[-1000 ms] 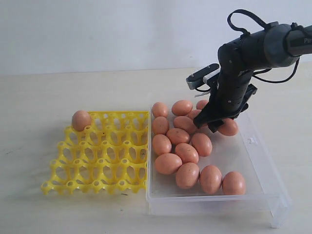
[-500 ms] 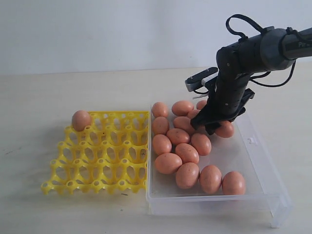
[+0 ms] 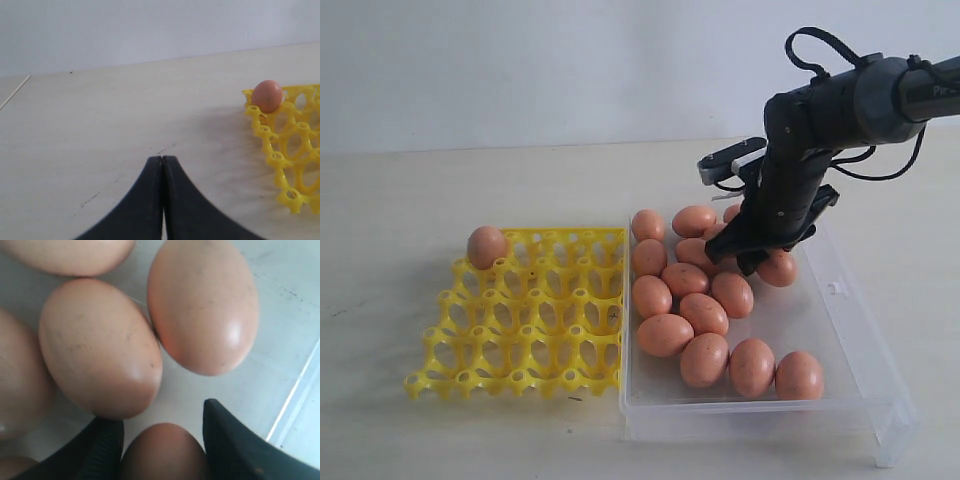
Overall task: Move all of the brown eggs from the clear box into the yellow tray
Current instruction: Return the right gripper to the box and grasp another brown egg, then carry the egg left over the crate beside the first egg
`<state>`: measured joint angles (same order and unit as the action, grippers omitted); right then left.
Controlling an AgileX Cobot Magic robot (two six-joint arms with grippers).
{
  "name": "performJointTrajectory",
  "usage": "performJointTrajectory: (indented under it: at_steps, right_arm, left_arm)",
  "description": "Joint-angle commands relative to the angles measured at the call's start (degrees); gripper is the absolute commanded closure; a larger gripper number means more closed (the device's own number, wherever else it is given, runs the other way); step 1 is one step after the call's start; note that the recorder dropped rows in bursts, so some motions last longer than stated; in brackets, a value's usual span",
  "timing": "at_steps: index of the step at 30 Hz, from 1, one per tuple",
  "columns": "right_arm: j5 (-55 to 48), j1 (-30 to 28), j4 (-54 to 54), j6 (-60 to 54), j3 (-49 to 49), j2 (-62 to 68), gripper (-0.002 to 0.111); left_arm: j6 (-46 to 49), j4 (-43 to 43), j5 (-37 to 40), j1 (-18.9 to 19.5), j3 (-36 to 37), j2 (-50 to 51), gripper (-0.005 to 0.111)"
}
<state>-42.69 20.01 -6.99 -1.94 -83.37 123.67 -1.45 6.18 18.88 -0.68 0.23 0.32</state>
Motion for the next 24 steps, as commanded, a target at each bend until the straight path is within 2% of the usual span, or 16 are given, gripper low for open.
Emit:
performJointTrajectory:
  at_steps: [1,8,12,16,18,24]
  right_arm:
    - [-0.69,-0.01,0.57,-0.57,0.11,-1.65,0.108]
    - [-0.42,0.60,1.01,-0.57,0.97,-5.57,0.108]
    - [5.20,1.02,4.13,-0.46,4.89,-11.53,0.108]
    - [18.69,4.01,13.21,-0.58,11.24,-18.54,0.108]
    - [29.01,7.56,17.31,-0.58,14.73,-21.35,0.108]
    - [59.14,21.66,17.49,-0.44,19.55,-18.76,0.108]
  left_arm:
    - [-0.25,-0.16,-0.58,0.07,-0.23,-0.32,0.107]
    - [-0.25,-0.16,-0.58,0.07,-0.23,-0.32,0.107]
    - [-0.25,-0.16,-0.58,0.07,-0.23,-0.32,0.107]
    - [-0.25,-0.16,-0.58,0.07,-0.23,-0.32,0.107]
    - [-0.25,-0.16,-0.58,0.07,-0.23,-0.32,0.107]
    - [-0.25,-0.16,-0.58,0.07,-0.23,-0.32,0.107]
